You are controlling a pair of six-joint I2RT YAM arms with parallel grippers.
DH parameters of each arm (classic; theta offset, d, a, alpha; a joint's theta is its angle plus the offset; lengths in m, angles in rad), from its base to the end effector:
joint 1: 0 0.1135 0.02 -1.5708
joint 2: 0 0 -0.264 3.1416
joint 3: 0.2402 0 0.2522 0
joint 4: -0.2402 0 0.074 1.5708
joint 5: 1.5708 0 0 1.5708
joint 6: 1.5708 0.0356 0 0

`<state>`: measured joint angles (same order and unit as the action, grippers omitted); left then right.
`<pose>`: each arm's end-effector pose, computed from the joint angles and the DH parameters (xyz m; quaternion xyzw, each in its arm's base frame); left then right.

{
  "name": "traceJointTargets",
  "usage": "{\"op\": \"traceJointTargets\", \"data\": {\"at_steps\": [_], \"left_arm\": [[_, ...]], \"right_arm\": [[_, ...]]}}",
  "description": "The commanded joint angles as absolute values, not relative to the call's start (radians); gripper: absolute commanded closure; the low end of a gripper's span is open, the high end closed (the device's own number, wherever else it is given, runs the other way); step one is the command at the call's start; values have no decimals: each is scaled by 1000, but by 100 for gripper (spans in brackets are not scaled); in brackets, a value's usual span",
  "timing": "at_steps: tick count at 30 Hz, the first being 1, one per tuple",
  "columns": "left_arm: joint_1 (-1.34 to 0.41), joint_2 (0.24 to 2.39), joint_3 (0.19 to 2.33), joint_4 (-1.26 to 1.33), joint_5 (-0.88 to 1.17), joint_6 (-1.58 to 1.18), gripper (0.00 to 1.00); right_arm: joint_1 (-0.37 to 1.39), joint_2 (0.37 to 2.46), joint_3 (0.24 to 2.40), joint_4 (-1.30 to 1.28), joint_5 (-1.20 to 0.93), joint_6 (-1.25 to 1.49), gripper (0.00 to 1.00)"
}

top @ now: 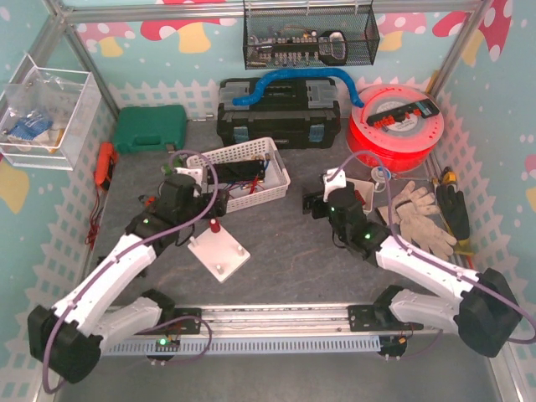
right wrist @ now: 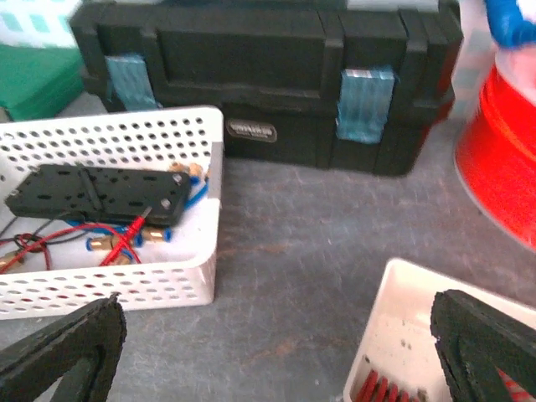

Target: Install the large spring

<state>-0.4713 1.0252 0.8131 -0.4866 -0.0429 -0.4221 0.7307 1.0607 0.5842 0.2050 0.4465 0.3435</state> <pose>0.1958 -0.0981 0.2758 0.0132 0.9062 -0.1649 0.3892 0.1879 0.1477 0.2564 -0.0180 0.7878 0.1503 0.5970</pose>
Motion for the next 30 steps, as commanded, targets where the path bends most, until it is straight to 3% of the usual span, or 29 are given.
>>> {"op": "traceJointTargets", "data": {"at_steps": [1, 3, 6, 10, 14, 24, 30], "left_arm": [[-465, 931, 799, -378, 31, -366, 13], [-465, 893, 761, -334, 48, -356, 2], [-463, 845, 710, -275, 58, -359, 1], [-451, 783, 676, -262, -4, -406, 1], [-451, 718, 632, -197, 15, -530, 1], [-451, 740, 727, -498, 74, -892, 1], [-451, 715, 675, -511, 108, -903, 1]], "right_arm": [[678, 1118, 697, -106, 410, 522, 1], [663, 1148, 753, -217, 467, 624, 2], [645, 1173, 788, -270, 514, 612, 2], [582, 1159, 712, -139, 507, 545, 5], [502, 1160, 664, -123, 409, 541, 10], [309, 1268, 908, -494, 132, 653, 32], [252, 1426, 1032, -549, 191, 514, 47]]}}
